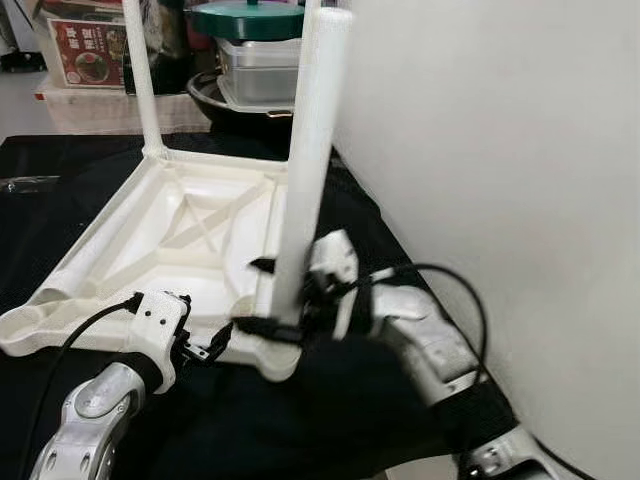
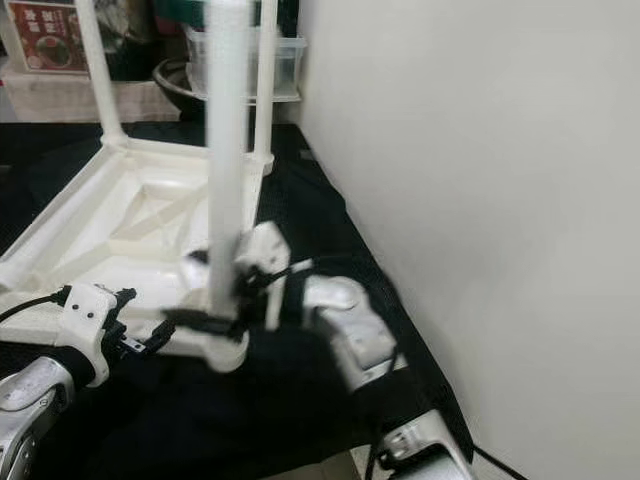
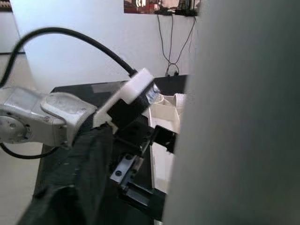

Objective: Building children table

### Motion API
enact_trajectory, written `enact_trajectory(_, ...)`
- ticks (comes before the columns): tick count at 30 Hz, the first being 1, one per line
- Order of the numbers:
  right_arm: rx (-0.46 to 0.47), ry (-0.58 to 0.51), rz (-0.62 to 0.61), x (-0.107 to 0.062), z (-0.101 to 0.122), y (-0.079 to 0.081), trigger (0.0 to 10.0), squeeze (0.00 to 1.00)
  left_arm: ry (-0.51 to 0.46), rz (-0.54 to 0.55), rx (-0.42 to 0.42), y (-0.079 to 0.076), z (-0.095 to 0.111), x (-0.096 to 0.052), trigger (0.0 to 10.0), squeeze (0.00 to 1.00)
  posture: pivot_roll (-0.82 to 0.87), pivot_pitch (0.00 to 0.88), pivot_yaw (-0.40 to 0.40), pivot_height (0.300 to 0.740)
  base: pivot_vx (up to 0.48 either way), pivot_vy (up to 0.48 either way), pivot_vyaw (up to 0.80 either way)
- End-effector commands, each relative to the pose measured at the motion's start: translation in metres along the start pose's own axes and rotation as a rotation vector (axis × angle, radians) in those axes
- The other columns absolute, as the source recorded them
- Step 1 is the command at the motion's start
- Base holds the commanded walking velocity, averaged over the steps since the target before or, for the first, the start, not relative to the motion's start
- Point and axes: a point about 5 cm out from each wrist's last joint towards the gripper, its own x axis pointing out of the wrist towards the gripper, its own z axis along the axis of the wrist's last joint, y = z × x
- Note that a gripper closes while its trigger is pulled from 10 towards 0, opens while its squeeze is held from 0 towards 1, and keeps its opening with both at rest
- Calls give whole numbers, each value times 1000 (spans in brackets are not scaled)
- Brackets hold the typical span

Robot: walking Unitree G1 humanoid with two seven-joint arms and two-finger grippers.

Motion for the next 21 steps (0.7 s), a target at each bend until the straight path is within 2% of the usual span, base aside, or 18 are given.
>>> enact_trajectory(1,-5,66,-87,-4,-11,-9,0,0,8,-2,-17,-1,-3,-3,10000,0,195,0,-126,740,0,0,0)
enact_trajectory(2,-8,89,-150,-6,-16,-14,0,0,12,-1,-17,-1,-4,-4,10000,0,190,0,-123,740,0,0,0)
enact_trajectory(5,68,170,-489,-15,-31,-37,0,0,17,-3,-19,-2,-6,-4,10000,0,183,0,-122,740,0,0,0)
enact_trajectory(7,85,182,-537,-17,-33,-39,0,0,17,-4,-20,-2,-6,-4,10000,0,183,0,-122,740,0,0,0)
enact_trajectory(9,114,224,-833,-37,-41,-50,0,0,12,-8,-22,-3,-4,-2,10000,0,174,0,-118,740,0,0,0)
enact_trajectory(10,114,224,-833,-37,-41,-50,0,0,12,-8,-22,-3,-4,-2,10000,0,174,0,-118,740,0,0,0)
enact_trajectory(12,131,256,-1015,-49,-46,-51,0,0,9,-11,-22,-4,-3,0,10000,0,176,0,-115,740,0,0,0)
enact_trajectory(13,142,267,-1041,-50,-47,-48,0,0,9,-11,-24,-4,-3,0,10000,0,176,0,-115,740,0,0,0)
enact_trajectory(14,140,267,-1019,-45,-47,-42,10000,0,8,-11,-25,-4,-3,-1,10000,0,169,0,-111,740,0,0,0)
enact_trajectory(19,112,227,-910,-33,-42,-31,10000,0,10,-10,-26,-3,-4,0,10000,0,162,0,-108,740,0,0,0)
enact_trajectory(20,119,171,-855,-31,-36,-28,10000,275,8,-12,-26,-4,-4,0,10000,0,162,0,-107,740,0,0,0)
enact_trajectory(21,125,132,-826,-29,-33,-27,10000,275,6,-14,-27,-4,-3,1,10000,0,167,0,-110,740,0,0,0)
